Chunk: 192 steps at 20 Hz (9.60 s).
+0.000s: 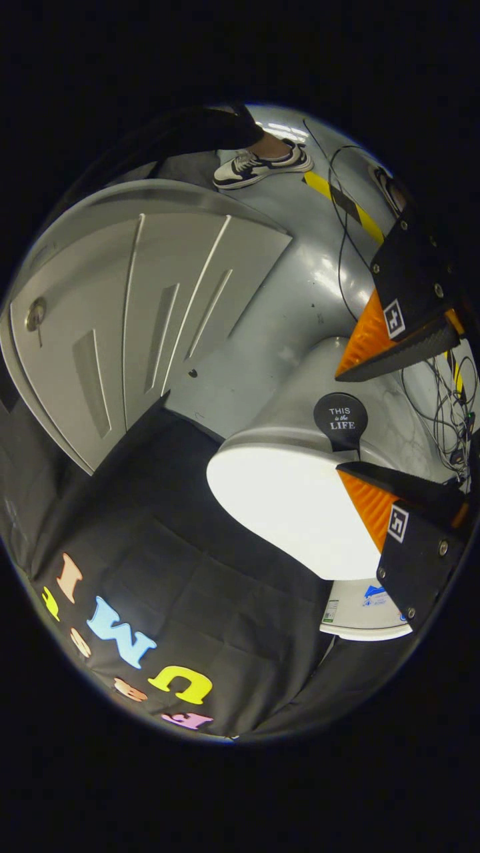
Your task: Open the toilet lid.
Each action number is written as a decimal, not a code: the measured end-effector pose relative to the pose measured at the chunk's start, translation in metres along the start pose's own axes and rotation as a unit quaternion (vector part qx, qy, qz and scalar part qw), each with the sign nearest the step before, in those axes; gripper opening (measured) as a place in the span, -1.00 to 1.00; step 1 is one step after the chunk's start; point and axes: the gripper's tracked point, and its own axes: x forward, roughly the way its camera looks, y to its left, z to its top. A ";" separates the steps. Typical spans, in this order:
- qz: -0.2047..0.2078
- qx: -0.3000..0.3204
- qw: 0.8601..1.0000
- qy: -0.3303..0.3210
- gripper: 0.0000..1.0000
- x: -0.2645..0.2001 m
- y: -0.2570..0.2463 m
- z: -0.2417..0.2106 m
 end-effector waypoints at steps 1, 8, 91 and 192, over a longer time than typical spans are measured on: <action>0.007 0.009 1.000 -0.009 0.40 0.002 0.001 0.002; 0.034 0.075 0.996 -0.032 -0.16 0.011 -0.003 0.010; 0.024 -0.451 0.869 -0.203 -1.00 -0.189 0.322 0.022; 0.128 -0.477 0.782 -0.380 0.89 -0.407 0.264 0.210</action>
